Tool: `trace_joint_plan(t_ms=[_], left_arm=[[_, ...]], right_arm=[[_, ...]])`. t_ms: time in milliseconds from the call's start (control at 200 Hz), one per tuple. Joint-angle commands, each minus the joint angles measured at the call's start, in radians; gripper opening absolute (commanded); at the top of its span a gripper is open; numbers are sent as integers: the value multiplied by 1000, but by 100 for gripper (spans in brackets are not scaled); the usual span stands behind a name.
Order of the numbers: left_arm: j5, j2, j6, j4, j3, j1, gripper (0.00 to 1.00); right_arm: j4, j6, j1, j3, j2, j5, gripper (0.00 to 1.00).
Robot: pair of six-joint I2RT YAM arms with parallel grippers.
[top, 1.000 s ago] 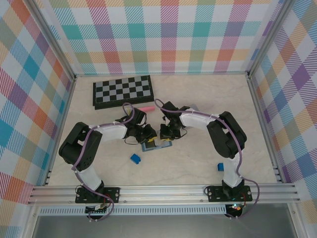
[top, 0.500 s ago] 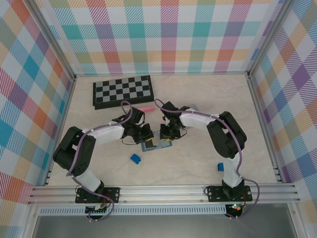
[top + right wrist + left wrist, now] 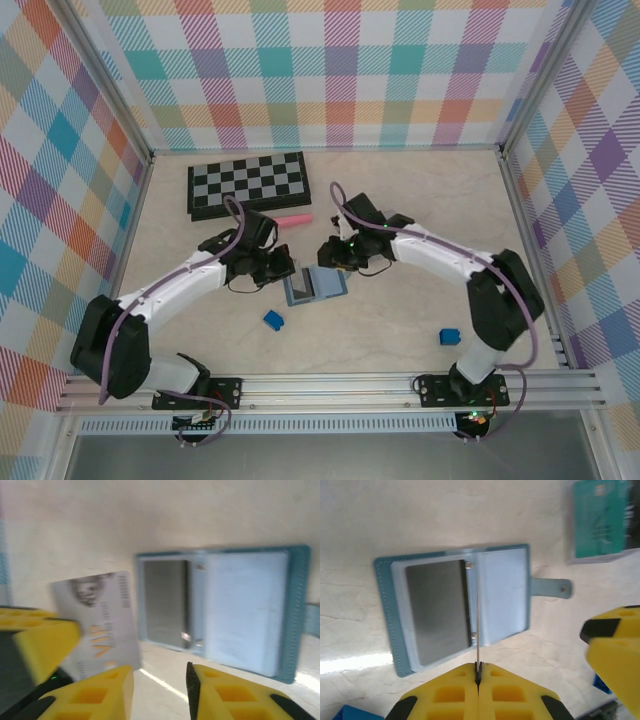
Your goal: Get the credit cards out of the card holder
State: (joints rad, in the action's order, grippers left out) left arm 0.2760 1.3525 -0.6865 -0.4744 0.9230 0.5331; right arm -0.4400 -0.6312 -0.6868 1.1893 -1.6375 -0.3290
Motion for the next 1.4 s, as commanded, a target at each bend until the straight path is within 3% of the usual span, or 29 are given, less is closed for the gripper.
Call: trace_joint_plan(t_ms=[0,220,365,460,640,800,1015,1105,1240,1395], left_arm=[[72,-67,7,11,40,-20,0],[302,-132,-107,186,13,-76,0],[430,-153,-230,382,-33,-109,0],[485,-155,-313,506,-62,-123,0],[502,-169,-325,547,-74,-132,0],[519,-160,-355,594,-93,-134,0],[516,-166,-370,594,-94,-133,0],[467,-181,-328,485,-73,-134,27],[320,-196,-224,217,-25,-134,66],[64,-195,-76,-95,44,-137,94]], right_arm=[[49,-36,13,-47,69,-63,43],[123,-104,44,-111,191,-207,69],[167,-174,63,-104,209,-312,71],[256,-245,76,-118,222,-399,65],[328,-302,95,-140,300,-434,52],[369,-348,104,-148,323,-457,28],[291,-309,111,-94,283,-430,6],[198,-241,123,-46,258,-393,0],[14,-57,160,30,223,-268,0],[-185,195,223,103,168,-51,0]])
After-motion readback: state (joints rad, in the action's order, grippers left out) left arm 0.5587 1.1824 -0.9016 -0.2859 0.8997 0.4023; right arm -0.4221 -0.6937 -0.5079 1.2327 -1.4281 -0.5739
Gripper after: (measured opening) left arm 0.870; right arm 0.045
